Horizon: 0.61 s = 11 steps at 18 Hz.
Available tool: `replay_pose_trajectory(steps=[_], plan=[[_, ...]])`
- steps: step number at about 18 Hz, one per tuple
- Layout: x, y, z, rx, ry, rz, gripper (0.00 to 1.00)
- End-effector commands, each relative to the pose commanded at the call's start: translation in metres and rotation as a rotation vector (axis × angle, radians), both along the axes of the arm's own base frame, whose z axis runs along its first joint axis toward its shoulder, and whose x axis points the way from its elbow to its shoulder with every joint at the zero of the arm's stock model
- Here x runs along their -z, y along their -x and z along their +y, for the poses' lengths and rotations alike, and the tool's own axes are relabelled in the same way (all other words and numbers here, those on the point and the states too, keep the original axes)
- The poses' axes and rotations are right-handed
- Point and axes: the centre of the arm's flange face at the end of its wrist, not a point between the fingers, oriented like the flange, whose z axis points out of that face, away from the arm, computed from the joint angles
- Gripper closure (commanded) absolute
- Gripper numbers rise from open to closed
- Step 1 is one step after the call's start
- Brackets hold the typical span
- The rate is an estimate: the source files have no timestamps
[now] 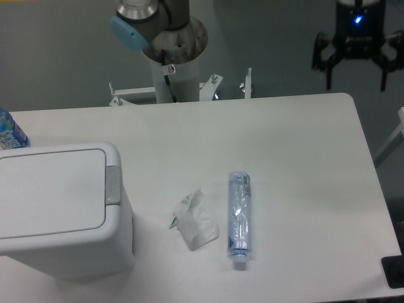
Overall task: Open the trash can
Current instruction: 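Move the open gripper across the table toward the trash can lid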
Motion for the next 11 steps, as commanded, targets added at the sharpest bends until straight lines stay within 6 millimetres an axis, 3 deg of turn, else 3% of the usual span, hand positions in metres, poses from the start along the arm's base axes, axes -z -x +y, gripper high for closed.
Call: replay_pose_trajectory(steps=[5, 11], plan=[[0.003, -0.046, 0.058, -0.207, -0.166, -0.185, 0.0], [0.019, -0.079, 0.09, -0.277, -0.315, -0.442, 0.0]])
